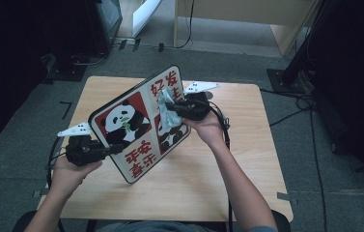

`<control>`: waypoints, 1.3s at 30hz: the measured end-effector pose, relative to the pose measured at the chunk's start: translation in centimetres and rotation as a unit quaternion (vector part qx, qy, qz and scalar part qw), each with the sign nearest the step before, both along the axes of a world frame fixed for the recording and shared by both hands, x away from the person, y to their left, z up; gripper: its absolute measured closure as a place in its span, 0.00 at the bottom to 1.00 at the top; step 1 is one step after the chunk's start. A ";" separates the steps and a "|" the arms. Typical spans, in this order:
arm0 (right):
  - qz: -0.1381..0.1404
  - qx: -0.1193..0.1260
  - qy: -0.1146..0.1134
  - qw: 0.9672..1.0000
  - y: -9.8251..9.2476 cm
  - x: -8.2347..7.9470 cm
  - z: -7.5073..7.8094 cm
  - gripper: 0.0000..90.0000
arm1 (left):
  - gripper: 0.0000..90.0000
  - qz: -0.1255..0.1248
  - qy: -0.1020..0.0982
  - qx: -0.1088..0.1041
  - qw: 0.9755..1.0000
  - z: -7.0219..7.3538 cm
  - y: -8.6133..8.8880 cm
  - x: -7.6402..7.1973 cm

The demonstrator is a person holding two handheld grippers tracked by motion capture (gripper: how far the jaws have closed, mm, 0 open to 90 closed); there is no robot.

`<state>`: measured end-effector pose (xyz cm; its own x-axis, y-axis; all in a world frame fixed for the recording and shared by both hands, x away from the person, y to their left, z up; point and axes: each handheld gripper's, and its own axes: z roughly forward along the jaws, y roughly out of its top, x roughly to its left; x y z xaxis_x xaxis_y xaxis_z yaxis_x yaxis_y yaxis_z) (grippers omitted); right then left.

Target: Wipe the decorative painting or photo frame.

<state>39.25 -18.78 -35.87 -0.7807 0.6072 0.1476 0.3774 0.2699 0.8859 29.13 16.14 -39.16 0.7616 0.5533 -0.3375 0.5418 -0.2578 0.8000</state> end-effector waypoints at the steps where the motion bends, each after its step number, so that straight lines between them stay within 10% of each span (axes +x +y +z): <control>1: 0.001 -0.001 0.001 1.000 0.0 0.0 -0.1 0.89 | 0.86 0.000 0.000 0.000 1.000 0.0 0.0 0.0; 39: -0.003 -0.026 0.042 0.999 -0.8 -0.9 -4.8 0.89 | 0.85 -0.009 0.001 0.000 1.000 0.0 0.0 0.2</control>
<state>38.31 -19.57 -40.65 -0.7633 0.6206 0.1795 0.4508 0.3126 0.8361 29.32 16.15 -39.14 0.7705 0.5393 -0.3398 0.5394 -0.2677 0.7984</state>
